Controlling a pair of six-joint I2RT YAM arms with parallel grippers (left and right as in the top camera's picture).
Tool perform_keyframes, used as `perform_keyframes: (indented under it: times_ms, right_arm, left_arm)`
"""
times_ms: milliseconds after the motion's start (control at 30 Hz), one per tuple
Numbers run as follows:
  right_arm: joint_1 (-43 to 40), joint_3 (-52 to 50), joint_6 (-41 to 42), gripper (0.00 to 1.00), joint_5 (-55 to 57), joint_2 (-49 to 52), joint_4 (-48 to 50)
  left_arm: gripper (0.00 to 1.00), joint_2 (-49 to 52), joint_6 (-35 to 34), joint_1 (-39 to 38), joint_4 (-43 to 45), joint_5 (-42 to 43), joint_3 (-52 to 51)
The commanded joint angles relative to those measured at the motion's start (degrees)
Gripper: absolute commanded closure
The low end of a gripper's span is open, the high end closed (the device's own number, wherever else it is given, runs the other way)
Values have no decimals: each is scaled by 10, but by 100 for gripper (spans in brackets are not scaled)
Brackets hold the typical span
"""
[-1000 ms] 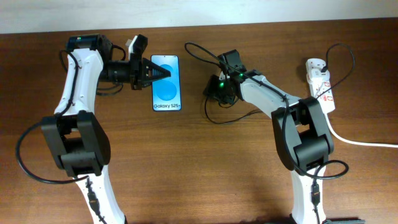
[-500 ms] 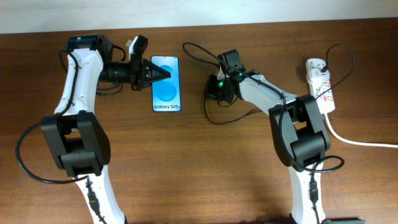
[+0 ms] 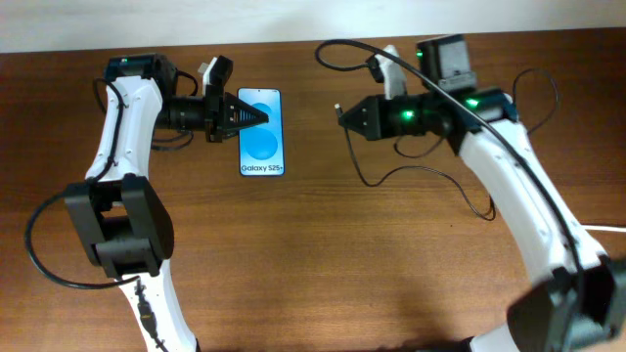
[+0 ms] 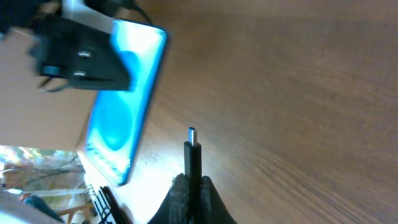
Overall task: Plug charger to phone and switch on socket
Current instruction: 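Raise the cable plug upward beneath the phone's bottom port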
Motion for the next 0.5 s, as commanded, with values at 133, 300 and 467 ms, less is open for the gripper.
perform_keyframes:
  times_ms: [133,300,467]
  right_arm:
    - [-17,-10,-49,96,-5,-185,-127]
    - [-16,-188,68,96,-6,-309,-47]
    - [34,-369,260,96,-18,-301,237]
  left_arm:
    - [100,-23,9,2,-1,21,2]
    - [100,-23,9,1,-1,41,2]
    - [100,-23,5,-3,15,127,2]
